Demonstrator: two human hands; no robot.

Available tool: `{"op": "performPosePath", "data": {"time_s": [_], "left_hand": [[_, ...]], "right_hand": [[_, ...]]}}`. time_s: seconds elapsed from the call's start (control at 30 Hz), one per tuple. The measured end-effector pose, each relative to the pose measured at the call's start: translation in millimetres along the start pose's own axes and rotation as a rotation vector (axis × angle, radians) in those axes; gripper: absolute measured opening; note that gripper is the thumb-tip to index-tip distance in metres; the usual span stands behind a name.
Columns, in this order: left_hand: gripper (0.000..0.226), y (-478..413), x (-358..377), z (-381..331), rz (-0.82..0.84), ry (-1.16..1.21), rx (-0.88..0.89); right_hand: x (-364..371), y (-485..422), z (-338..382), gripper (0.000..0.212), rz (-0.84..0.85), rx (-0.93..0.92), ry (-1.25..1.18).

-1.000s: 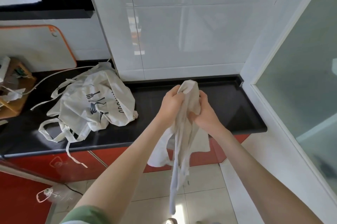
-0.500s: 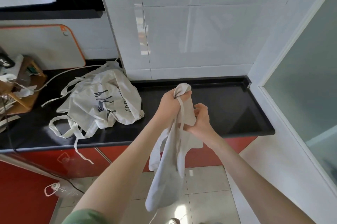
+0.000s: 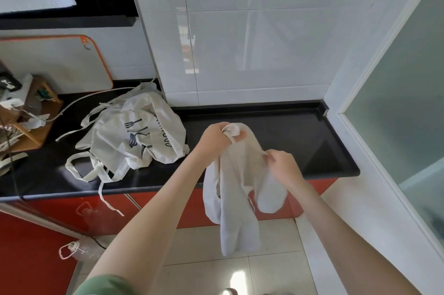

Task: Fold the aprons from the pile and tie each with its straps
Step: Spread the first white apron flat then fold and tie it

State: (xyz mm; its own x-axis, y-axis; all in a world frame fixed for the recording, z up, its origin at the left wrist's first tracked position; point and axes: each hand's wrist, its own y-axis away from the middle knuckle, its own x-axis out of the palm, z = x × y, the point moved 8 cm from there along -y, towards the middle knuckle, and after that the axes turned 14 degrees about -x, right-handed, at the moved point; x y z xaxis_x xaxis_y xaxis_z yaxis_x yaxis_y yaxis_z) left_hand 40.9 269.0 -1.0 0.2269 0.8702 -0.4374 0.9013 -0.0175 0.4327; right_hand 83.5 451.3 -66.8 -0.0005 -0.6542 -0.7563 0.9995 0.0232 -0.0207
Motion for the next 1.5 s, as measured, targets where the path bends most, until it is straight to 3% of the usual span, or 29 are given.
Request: {"op": "performPosePath", "data": {"time_s": [0.07,0.13,0.27,0.43,0.57,0.73,0.9,1.0,1.13,1.3,1.5], "left_hand": [[0.024,-5.8,-2.6,-0.3,-0.037,-0.266,0.083],[0.030,-8.9,-3.9,4.1,-0.037,-0.385,0.134],[0.012,-13.2,-8.4,8.6,-0.109,-0.562,0.196],[0.013,-18.1,-18.3,20.4,-0.244,-0.760,0.131],[0.011,-16.9,-29.5,34.7,-0.342,-0.785,0.004],[0.029,-25.5,-53.2,53.7,-0.431,-0.703,-0.035],[0.037,-20.3,-75.8,48.4,-0.571,-0.684,-0.013],[0.040,-23.8,-87.6,50.0,-0.526,-0.405,-0.020],[0.029,-32.2,-101.7,62.3,-0.421,0.446,-0.003],[0.029,-63.6,-94.5,106.1,-0.326,0.518,-0.216],[0.028,-89.5,-85.7,94.2,-0.269,0.705,-0.218]], "right_hand": [[-27.7,5.5,-15.2,0.028,-0.150,0.081,-0.010],[-48.9,7.9,-25.0,0.028,-0.212,0.155,-0.045],[-82.3,6.1,-19.4,0.033,-0.274,0.204,-0.058],[-104.3,8.1,-17.4,0.048,-0.347,0.313,-0.118],[-106.6,14.2,-23.6,0.051,-0.443,0.391,-0.334],[-110.1,12.4,-36.2,0.049,-0.461,0.336,-0.452],[-120.5,4.5,-17.9,0.046,-0.474,0.147,-0.125],[-125.8,1.2,-4.4,0.046,-0.522,0.072,0.000],[-134.1,-3.8,9.6,0.031,-0.662,-0.067,0.160],[-83.8,-36.6,-18.2,0.021,-0.255,0.051,0.410],[-83.2,-54.9,-31.5,0.021,-0.350,0.045,0.362]]}}
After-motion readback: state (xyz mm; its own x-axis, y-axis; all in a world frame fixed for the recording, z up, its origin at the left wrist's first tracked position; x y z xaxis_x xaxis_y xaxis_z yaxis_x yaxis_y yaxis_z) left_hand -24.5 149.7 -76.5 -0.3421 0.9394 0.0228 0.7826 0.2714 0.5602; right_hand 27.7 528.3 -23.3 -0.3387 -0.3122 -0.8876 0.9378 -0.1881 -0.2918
